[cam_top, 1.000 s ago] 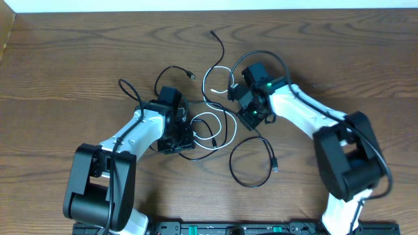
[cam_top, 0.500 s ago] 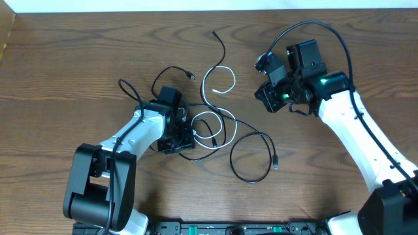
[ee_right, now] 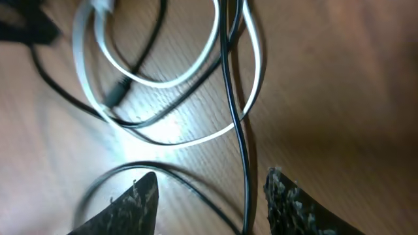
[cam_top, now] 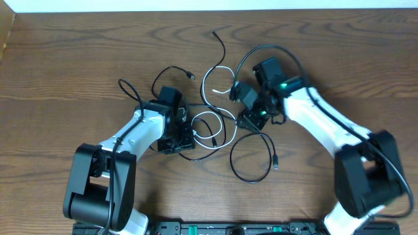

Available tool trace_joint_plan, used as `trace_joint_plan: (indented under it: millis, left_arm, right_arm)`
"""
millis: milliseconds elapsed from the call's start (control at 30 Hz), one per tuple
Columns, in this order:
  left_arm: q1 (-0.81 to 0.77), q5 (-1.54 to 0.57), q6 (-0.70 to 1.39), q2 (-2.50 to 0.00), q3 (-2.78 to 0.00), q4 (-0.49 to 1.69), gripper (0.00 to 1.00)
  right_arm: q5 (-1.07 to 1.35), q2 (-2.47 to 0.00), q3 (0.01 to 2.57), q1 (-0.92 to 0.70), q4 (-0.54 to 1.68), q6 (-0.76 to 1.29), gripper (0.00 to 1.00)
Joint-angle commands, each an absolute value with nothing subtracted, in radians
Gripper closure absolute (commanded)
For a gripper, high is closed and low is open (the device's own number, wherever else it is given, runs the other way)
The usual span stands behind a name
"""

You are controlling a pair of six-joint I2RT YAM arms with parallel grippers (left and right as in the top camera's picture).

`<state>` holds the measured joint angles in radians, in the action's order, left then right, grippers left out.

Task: Untangle cables
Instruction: 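Bring the right gripper down into the cable pile beside the left gripper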

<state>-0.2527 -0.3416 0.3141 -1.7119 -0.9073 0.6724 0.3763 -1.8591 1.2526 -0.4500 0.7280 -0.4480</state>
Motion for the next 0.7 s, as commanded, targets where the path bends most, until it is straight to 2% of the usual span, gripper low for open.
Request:
trace_joint_plan:
  millis: [0,367,467,600,667]
  left_arm:
    - [-0.255,-0.328,0.312,-1.719,-0.883,0.676,0.54]
    - [-0.255,-0.328,0.312,-1.719,-0.883,0.675,0.54]
    - [-0.255,-0.328,0.312,-1.719,-0.883,0.675,0.53]
    - [-0.255,-0.328,0.312,-1.719,-0.883,0.675,0.53]
    - [-0.255,-0.328,0.312,-1.719,-0.883,0.675,0.54]
  right_arm:
    - [0.3,-1.924,1.244,-0.479,0.708,-0.499,0.54]
    - [0.275,-2.011,1.244,-0.497,0.63,-0.499,0.57]
    - [0.275,-2.015,1.243,-0.504,0.629,-0.499,0.68]
    - [0.272,-2.015,1.242,-0.513,0.646,-0.495,0.9]
    - [0.26,-2.015,1.242,-0.514,0.661,-0.493,0.98]
